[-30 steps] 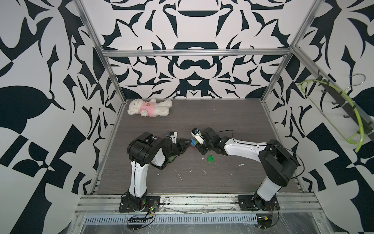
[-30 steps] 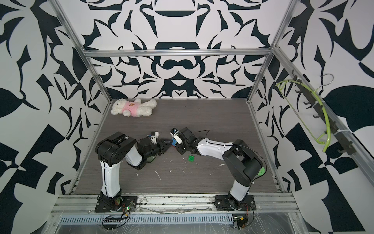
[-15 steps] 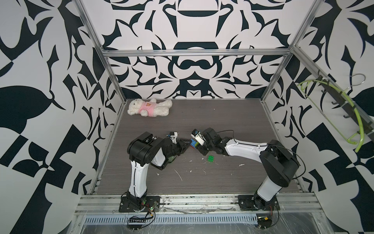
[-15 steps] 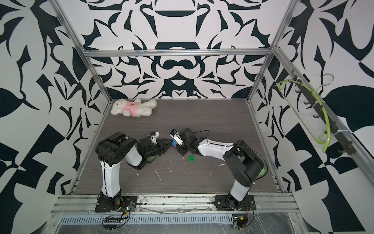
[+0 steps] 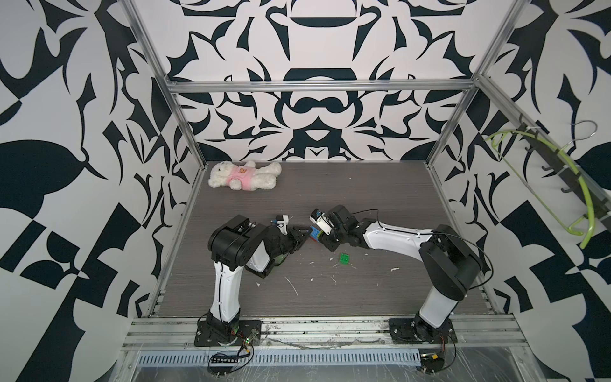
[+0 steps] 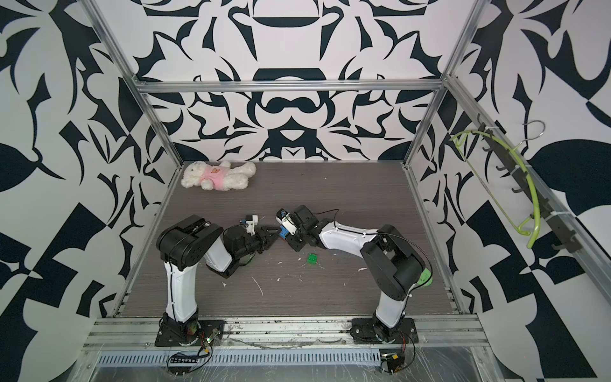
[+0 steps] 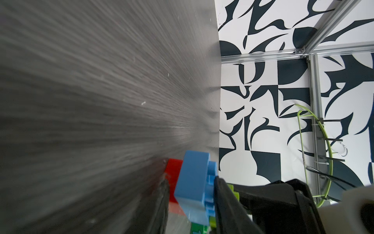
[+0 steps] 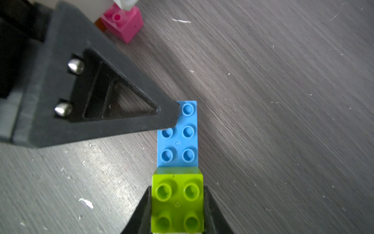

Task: Assemble the letter v with lego
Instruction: Assemble the lego brick with the lego brick, then pick up the lego brick from the center of the board.

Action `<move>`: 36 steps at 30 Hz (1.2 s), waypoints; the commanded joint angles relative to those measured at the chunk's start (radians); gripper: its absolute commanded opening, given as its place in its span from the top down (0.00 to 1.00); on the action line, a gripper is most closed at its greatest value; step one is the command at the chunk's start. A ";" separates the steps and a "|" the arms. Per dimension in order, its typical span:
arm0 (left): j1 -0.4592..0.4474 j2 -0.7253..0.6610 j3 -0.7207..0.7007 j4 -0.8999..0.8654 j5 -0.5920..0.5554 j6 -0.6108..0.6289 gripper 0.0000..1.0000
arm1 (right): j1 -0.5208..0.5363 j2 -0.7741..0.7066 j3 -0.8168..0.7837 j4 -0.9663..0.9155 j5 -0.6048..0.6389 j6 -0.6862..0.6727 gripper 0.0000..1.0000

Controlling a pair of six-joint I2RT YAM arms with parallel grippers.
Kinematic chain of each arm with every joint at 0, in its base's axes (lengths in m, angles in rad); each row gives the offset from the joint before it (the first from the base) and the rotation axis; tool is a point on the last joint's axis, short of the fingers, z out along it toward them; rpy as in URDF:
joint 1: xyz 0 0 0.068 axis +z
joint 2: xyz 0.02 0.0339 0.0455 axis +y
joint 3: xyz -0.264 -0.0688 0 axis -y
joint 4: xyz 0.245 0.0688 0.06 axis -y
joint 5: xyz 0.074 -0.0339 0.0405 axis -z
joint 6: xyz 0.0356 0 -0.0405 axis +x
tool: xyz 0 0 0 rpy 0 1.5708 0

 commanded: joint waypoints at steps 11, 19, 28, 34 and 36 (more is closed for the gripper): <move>-0.003 0.095 -0.054 -0.250 -0.004 0.010 0.59 | 0.005 0.113 0.120 -0.279 -0.017 0.035 0.78; -0.003 0.097 -0.061 -0.233 -0.004 0.004 0.59 | -0.003 0.100 0.221 -0.280 -0.053 0.086 0.32; -0.004 0.076 -0.084 -0.215 -0.021 -0.009 0.59 | -0.091 -0.150 0.018 -0.003 -0.217 0.357 0.12; -0.041 0.022 -0.123 -0.202 -0.088 -0.055 0.59 | -0.120 -0.327 -0.306 0.308 -0.171 0.865 0.11; -0.076 0.017 -0.114 -0.201 -0.104 -0.076 0.59 | -0.119 -0.315 -0.389 0.467 -0.212 1.006 0.12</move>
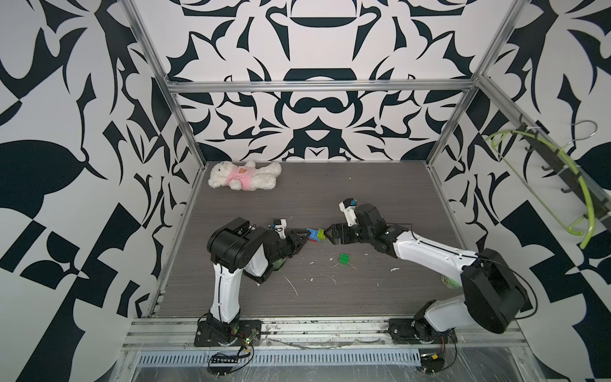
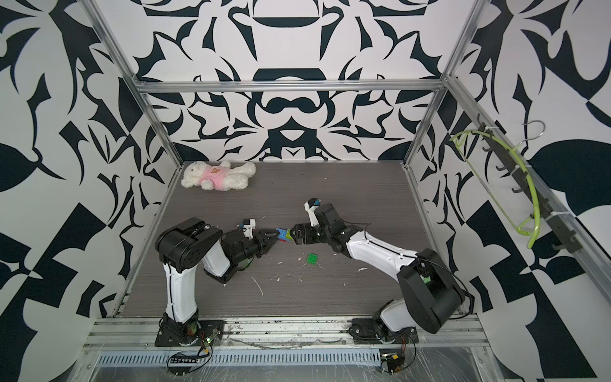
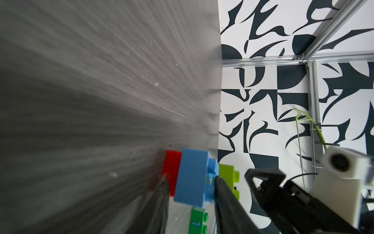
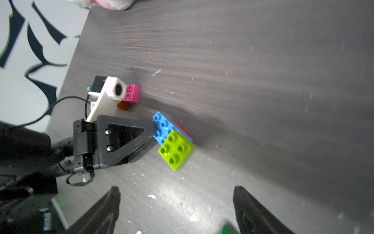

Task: Assemble the letter v with lego
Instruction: Pick up the lego brick from the center of the board.

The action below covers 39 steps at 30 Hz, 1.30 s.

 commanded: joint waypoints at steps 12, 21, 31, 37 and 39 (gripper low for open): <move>-0.123 0.054 -0.089 -0.148 -0.106 -0.098 0.59 | -0.010 0.220 -0.257 0.842 -0.025 0.552 0.18; -0.141 0.028 -0.111 -0.129 -0.151 -0.104 0.59 | 0.018 0.402 -0.332 1.160 -0.038 0.722 0.26; -0.158 0.024 -0.099 -0.148 -0.166 -0.103 0.59 | 0.074 0.425 -0.340 1.191 0.023 0.753 0.36; -0.162 0.031 -0.098 -0.143 -0.164 -0.103 0.59 | 0.073 0.437 -0.330 1.197 0.030 0.741 0.38; -0.161 0.033 -0.096 -0.142 -0.161 -0.103 0.59 | 0.067 0.443 -0.326 1.208 0.028 0.741 0.38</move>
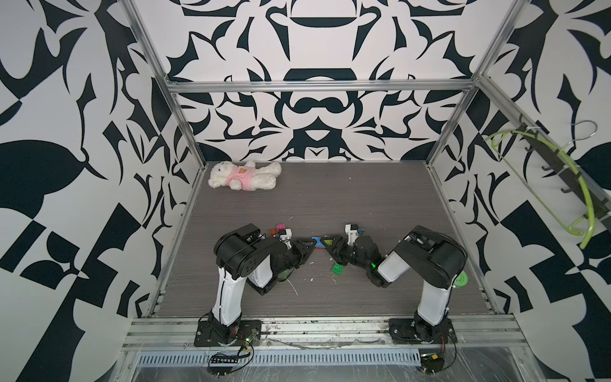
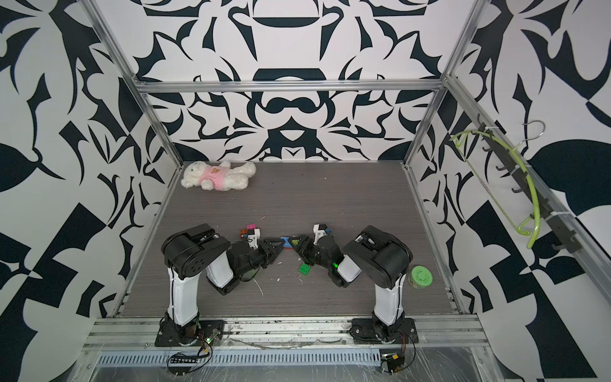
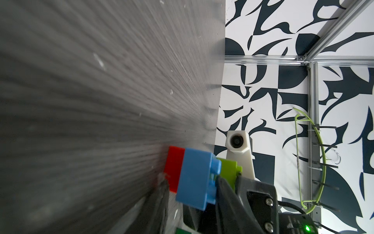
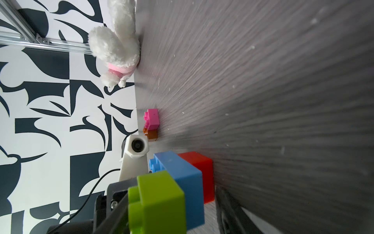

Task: Assemble the letter v with lego
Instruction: Pick up the lego brick from the center of the board.

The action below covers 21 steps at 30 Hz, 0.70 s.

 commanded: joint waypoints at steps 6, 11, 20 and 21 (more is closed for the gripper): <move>-0.007 0.047 -0.020 -0.210 -0.001 0.011 0.59 | -0.010 0.029 0.035 0.080 0.014 0.004 0.40; -0.007 0.051 -0.021 -0.207 0.000 0.008 0.59 | -0.015 0.088 0.027 0.188 0.022 0.026 0.51; -0.007 0.045 -0.024 -0.205 -0.005 0.011 0.58 | -0.016 0.090 0.023 0.178 0.028 0.008 0.57; -0.007 0.042 -0.022 -0.206 -0.002 0.015 0.58 | -0.016 0.091 0.028 0.164 0.024 0.005 0.58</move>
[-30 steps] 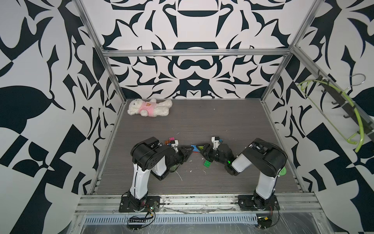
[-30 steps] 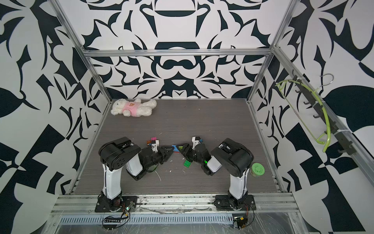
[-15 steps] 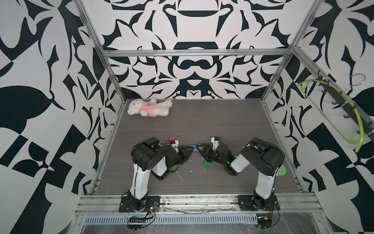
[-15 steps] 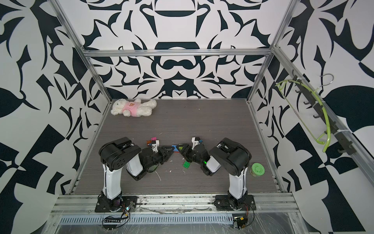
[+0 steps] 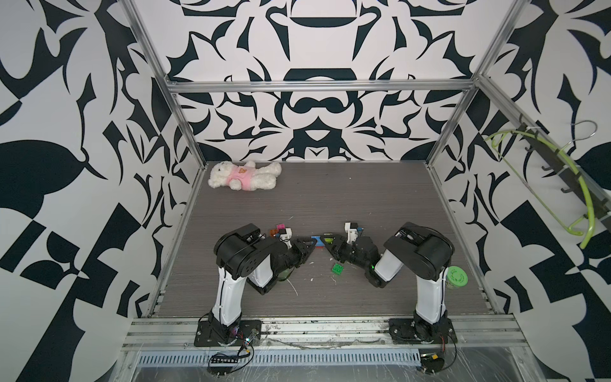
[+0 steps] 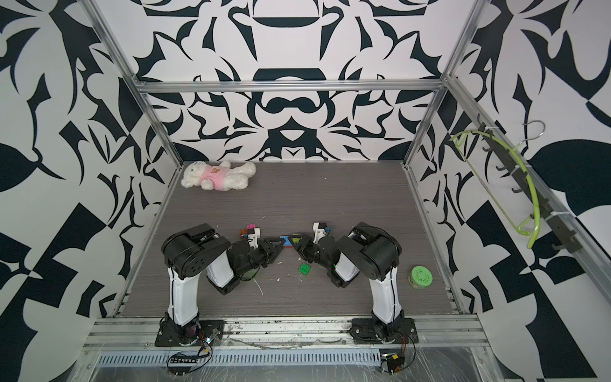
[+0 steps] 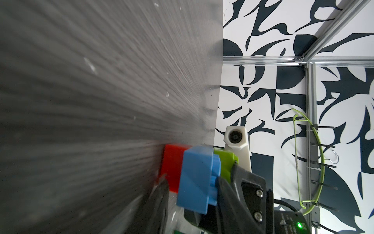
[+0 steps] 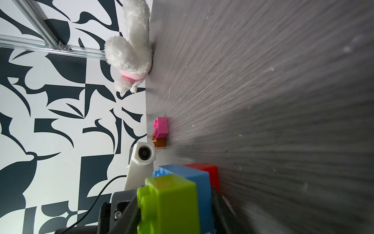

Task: Assemble the letter v with lego
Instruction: Pick up the lego brick from the center of the board.

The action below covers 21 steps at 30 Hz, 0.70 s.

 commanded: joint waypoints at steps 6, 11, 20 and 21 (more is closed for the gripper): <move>0.004 -0.010 -0.044 -0.232 0.000 0.039 0.49 | -0.003 -0.038 0.025 -0.099 0.003 -0.037 0.61; 0.034 -0.140 -0.079 -0.312 -0.017 0.094 0.40 | 0.000 -0.153 0.033 -0.300 0.022 -0.114 0.61; 0.146 -0.637 -0.055 -0.946 -0.063 0.316 0.24 | -0.005 -0.225 0.038 -0.420 0.040 -0.183 0.62; 0.169 -0.727 -0.018 -1.132 -0.105 0.377 0.22 | -0.007 -0.233 0.034 -0.424 0.041 -0.188 0.62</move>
